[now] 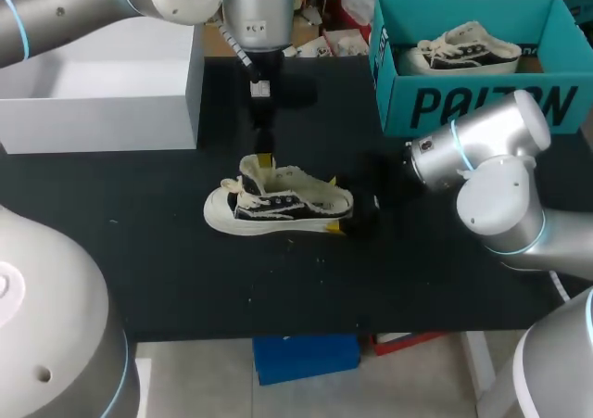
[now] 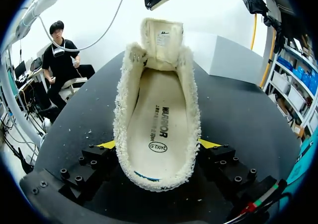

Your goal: Take the shoe out of the shoebox, open the shoe tongue, remove and reinsert the insole, then place the shoe into the shoebox

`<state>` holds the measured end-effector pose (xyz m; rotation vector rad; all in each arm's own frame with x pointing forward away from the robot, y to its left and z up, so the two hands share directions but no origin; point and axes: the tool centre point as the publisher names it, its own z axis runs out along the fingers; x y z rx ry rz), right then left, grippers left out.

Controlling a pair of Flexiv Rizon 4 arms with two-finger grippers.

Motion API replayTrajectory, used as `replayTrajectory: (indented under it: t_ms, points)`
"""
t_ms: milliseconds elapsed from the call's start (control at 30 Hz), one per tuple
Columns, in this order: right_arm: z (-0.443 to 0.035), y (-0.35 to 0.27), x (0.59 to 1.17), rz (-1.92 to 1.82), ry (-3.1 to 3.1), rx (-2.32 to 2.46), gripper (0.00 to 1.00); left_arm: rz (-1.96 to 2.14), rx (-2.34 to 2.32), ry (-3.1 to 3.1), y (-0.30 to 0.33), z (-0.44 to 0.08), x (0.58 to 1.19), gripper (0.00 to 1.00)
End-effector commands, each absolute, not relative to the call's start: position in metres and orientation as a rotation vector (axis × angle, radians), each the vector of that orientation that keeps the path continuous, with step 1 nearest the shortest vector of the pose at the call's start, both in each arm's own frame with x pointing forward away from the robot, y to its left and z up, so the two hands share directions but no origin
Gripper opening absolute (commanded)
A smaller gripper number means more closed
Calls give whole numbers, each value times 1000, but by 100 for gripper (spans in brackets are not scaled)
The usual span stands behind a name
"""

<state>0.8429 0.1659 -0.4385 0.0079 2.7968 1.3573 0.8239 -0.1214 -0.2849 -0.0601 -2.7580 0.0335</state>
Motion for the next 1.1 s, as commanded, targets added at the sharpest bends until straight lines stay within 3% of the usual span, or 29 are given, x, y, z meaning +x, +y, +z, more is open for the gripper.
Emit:
replayTrajectory:
  t_ms: [33,1100]
  points:
    - [-441,166,843,1355,2797,10,0,91,-76,-2753,-119,-295,818,0]
    - [-441,166,843,1355,2797,10,0,173,-157,-2739,-144,-319,833,0]
